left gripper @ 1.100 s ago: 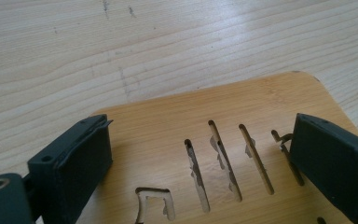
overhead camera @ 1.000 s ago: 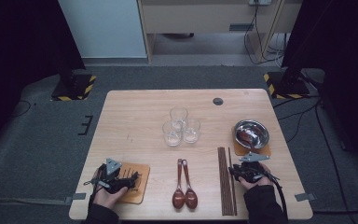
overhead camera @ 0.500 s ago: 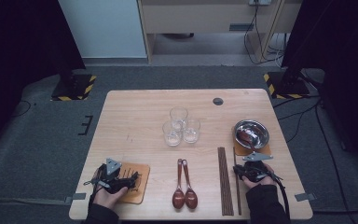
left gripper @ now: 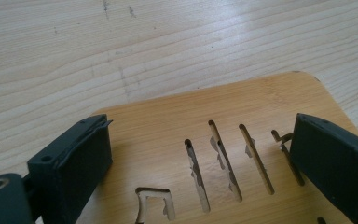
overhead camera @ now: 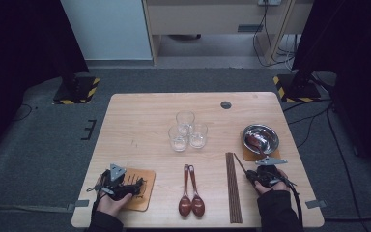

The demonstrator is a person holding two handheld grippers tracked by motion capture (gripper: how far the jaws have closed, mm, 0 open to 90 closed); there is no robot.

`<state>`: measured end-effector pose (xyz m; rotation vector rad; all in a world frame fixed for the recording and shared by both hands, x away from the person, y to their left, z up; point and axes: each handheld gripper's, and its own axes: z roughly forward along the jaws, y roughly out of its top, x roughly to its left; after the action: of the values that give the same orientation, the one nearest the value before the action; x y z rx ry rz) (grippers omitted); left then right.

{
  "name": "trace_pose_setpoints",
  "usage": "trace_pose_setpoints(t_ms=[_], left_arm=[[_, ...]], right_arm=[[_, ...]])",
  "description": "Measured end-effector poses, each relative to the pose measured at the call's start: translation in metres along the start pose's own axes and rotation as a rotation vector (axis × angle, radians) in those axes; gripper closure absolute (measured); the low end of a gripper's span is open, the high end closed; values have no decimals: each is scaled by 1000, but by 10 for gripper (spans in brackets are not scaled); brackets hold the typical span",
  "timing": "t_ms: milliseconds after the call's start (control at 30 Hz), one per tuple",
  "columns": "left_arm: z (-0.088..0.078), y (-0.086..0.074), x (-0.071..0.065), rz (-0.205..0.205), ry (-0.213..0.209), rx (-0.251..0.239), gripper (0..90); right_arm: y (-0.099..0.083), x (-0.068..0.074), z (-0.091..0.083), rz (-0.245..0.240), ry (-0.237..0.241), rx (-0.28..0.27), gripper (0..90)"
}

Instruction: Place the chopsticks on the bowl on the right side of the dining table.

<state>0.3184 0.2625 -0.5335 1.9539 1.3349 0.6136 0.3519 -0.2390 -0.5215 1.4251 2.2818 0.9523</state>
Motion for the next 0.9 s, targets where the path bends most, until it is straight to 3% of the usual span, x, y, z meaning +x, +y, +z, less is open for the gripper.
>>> trace_pose_setpoints(t_ms=[500,567,667,900], left_arm=[[0,0,0,0,-1,0,44],[0,0,0,1,-1,0,44],[0,0,0,1,-1,0,44],[0,0,0,1,-1,0,44]], right_arm=[[9,-2,9,-1,-38,-18,849],[9,-2,9,2,-38,-17,796],[6,-1,4,10,-33,-46,759],[-2,-3,-8,6,-42,-59,752]])
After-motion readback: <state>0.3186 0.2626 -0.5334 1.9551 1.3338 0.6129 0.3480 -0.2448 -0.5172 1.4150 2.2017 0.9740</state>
